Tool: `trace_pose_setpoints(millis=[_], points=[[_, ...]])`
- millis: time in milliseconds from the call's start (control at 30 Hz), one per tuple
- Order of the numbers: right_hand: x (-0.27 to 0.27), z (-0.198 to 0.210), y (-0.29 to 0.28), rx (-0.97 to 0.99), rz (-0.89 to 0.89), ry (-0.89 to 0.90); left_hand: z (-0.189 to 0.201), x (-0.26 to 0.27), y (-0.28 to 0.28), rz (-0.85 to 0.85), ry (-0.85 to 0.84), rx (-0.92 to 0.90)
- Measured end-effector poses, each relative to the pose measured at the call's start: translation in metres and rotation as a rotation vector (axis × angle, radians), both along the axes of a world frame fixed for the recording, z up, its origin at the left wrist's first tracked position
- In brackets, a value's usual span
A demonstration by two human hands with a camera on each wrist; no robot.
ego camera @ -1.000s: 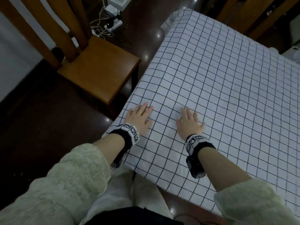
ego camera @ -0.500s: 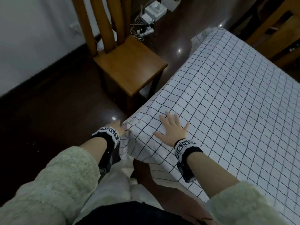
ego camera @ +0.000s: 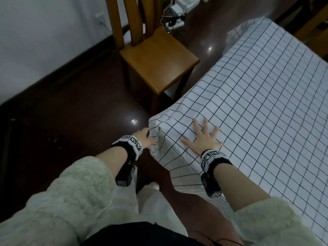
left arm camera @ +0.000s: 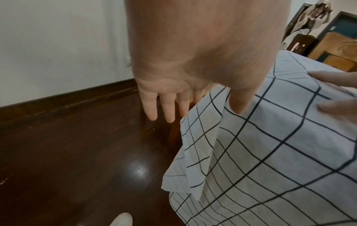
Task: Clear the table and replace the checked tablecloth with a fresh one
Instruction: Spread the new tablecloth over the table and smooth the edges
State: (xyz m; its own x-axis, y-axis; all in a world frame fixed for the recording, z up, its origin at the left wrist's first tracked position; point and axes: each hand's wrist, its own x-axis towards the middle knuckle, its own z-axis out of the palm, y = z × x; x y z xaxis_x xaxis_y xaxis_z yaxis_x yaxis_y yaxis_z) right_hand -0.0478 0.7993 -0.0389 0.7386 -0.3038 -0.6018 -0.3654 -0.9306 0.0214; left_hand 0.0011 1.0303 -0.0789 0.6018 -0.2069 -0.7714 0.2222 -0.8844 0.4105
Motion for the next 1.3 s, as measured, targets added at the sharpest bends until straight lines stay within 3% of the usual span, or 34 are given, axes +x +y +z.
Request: trace_pose_setpoints(millis=[233,667,900,1000,1067,1167,1300], points=[[0.009,0.000,0.009,0.000,-0.043,0.017,0.008,0.023,0.002,-0.106,-0.017,0.000],[0.033,0.002,0.037,-0.058,-0.060,0.066,0.001,0.061,0.033,-0.136,0.007,-0.018],[0.050,-0.006,0.080,-0.043,0.372,-0.060,-0.007,0.073,0.024,-0.191,0.062,-0.191],[0.070,-0.013,0.103,-0.034,0.446,-0.087,-0.010,0.075,0.032,-0.170,0.074,-0.216],[0.084,-0.021,0.115,-0.065,0.433,0.002,-0.013,0.076,0.047,-0.152,0.077,-0.205],[0.096,-0.033,0.130,-0.093,0.439,0.291,-0.027,0.080,0.075,-0.122,0.100,-0.132],[0.092,-0.044,0.141,0.120,0.472,0.378,-0.036,0.088,0.106,-0.075,0.134,-0.056]])
